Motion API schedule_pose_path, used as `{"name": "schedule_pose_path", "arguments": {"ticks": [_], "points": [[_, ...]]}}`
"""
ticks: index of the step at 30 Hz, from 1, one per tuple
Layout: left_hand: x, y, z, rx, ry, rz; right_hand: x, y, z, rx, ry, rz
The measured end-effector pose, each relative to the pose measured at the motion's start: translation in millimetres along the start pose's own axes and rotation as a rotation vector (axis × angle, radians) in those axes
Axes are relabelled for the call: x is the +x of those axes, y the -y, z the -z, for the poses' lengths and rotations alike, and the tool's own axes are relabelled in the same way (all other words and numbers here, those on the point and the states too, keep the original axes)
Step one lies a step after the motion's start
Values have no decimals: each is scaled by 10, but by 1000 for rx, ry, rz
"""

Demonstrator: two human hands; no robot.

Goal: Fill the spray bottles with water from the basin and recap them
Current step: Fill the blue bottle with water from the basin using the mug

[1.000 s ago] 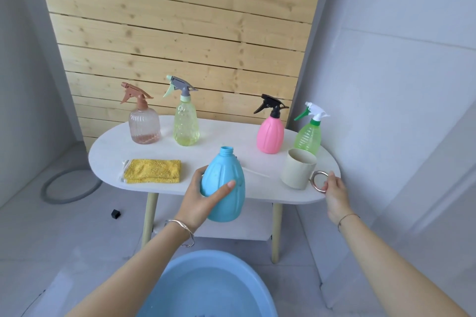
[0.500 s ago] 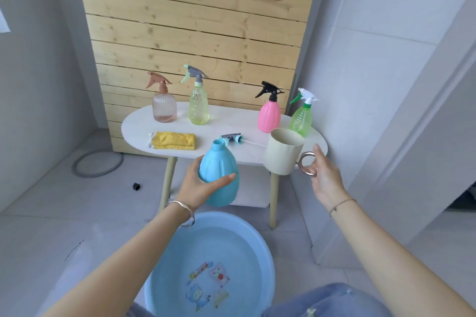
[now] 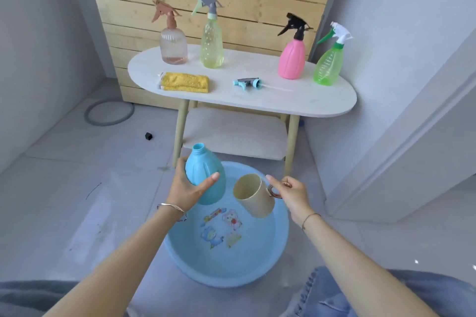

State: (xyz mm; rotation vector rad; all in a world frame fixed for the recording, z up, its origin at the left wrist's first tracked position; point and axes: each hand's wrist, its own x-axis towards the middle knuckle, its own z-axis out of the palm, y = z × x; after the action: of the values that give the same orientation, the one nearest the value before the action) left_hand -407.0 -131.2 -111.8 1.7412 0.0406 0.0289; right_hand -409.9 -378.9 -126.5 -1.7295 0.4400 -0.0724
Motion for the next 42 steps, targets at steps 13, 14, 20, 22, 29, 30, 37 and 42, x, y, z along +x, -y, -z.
{"name": "schedule_pose_path", "arguments": {"ticks": [13,14,20,22,29,30,37,42], "points": [[247,611,-61,69,36,110,246,-1077,-422,-503,132,-38],[252,644,-61,74,39,111,252,-1123,-439,-510,139,-37],[229,838,-28,57,44,147,296,-1346,-464,-519,122,-50],[224,863,-27,50,41,155,308,-1406,-475,-525,129,-51],[251,877,-10,58,14,156,345,-1521,-581,-556,116,-42],[251,871,-7,65,7,149,346,-1529,-598,-552,117,-46],[246,838,45,74,-24,164,320,-1554,-634,-400,91,-138],[221,772,106,65,-63,157,268,-1378,-568,-167,60,-245]]}}
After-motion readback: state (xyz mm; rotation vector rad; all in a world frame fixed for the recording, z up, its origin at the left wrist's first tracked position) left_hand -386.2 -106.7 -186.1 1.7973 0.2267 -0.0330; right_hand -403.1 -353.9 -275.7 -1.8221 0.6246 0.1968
